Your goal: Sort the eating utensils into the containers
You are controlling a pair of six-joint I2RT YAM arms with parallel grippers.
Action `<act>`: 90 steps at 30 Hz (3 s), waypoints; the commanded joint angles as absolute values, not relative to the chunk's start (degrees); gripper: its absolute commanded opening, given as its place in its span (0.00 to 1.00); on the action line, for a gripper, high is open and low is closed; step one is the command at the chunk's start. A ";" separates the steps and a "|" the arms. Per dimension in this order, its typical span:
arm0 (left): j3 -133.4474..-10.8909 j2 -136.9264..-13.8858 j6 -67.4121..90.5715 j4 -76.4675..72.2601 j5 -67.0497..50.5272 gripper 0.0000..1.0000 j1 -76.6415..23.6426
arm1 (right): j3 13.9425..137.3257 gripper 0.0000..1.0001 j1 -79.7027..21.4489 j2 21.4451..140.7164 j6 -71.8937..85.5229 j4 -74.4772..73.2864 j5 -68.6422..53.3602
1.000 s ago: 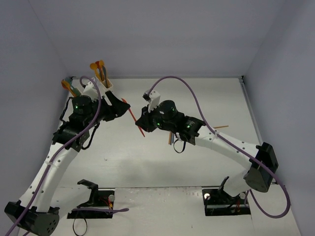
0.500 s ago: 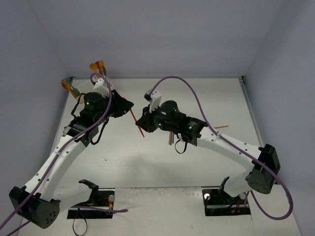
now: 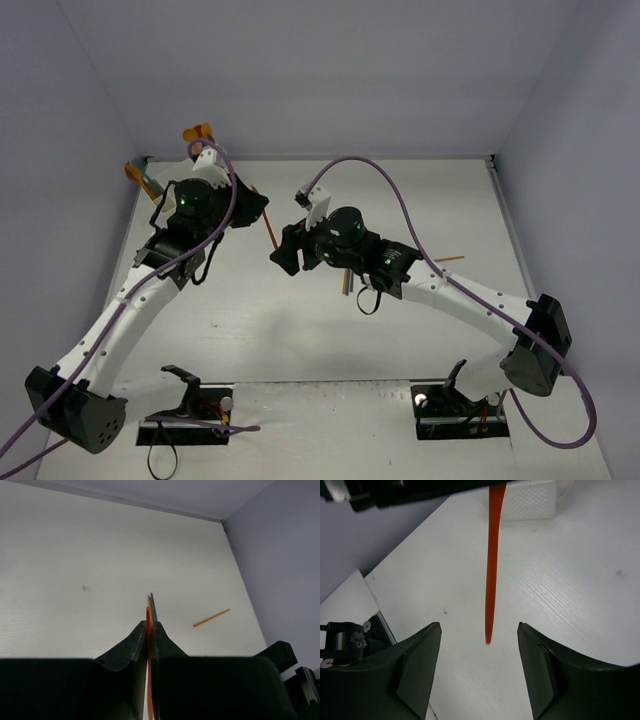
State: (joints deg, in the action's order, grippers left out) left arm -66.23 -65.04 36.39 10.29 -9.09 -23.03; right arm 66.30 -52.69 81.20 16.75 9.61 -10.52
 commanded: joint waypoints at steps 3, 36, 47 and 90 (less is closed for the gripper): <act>-75.77 -71.59 25.90 1.22 -7.78 0.00 -13.66 | 63.03 0.62 -49.44 75.05 16.59 11.46 -6.48; -97.03 -110.13 8.97 -25.22 -0.88 0.00 -1.32 | 55.72 0.60 -39.46 71.81 15.12 4.83 -7.38; -90.70 -109.96 11.49 -30.89 1.60 0.25 -1.21 | 53.82 0.59 -39.38 71.15 15.31 4.27 -6.50; -59.03 -46.32 28.34 29.69 -15.30 0.74 -14.72 | 61.88 0.44 -13.88 97.47 54.08 -17.14 21.45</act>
State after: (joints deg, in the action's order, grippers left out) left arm -57.41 -47.80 27.13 28.47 -13.04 -13.81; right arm 58.09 -15.27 95.88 49.52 -16.15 18.16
